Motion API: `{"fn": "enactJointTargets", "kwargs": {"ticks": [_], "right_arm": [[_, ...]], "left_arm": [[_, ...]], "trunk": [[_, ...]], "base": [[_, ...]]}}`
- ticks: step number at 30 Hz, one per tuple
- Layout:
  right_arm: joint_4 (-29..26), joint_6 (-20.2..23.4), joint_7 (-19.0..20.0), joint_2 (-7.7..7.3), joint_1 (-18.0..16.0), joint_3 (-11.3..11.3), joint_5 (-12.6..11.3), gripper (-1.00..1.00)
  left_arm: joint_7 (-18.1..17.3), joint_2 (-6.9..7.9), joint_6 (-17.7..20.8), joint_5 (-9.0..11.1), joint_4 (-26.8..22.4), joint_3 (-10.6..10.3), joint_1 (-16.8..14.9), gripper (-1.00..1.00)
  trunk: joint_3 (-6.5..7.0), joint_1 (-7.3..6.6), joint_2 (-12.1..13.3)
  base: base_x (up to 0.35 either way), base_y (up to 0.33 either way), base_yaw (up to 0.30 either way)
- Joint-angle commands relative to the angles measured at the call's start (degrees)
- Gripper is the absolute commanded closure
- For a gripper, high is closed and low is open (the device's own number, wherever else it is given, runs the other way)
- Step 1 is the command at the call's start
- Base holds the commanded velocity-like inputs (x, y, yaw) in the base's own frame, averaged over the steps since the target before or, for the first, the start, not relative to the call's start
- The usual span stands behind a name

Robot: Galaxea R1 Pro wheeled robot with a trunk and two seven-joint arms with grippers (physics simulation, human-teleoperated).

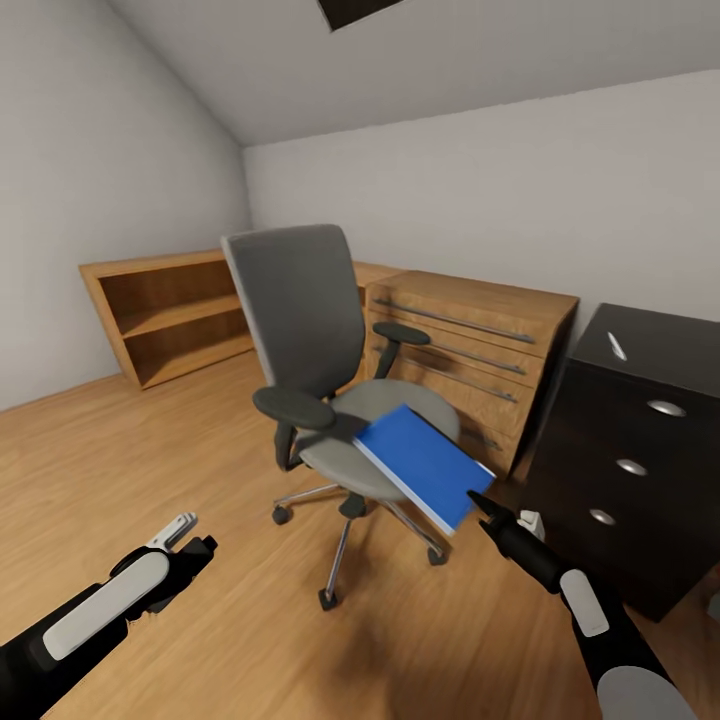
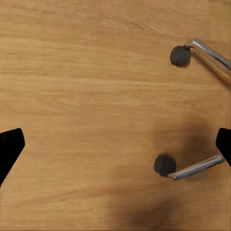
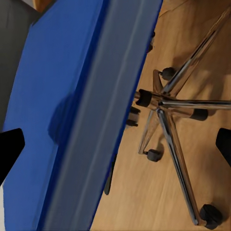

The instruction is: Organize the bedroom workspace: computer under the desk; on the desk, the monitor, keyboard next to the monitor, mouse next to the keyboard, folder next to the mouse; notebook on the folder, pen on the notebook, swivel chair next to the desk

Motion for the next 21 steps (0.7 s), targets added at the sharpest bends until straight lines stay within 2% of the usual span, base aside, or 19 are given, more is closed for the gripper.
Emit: {"fn": "enactJointTargets", "kwargs": {"ticks": [1,21], "right_arm": [[0.0,0.4,0.1,0.02,0.0,-0.2,-0.2,-1.00],[0.0,0.4,0.1,0.56,0.0,-0.2,-0.1,-1.00]], "left_arm": [[0.2,0.05,0.0,0.2,0.0,-0.1,-0.1,-1.00],[0.2,-0.02,0.0,0.2,0.1,-0.2,-0.1,-1.00]], "trunk": [[-0.06,0.00,0.0],[-0.06,0.00,0.0]], "base": [[0.123,0.092,0.000],[0.016,0.012,0.000]]}}
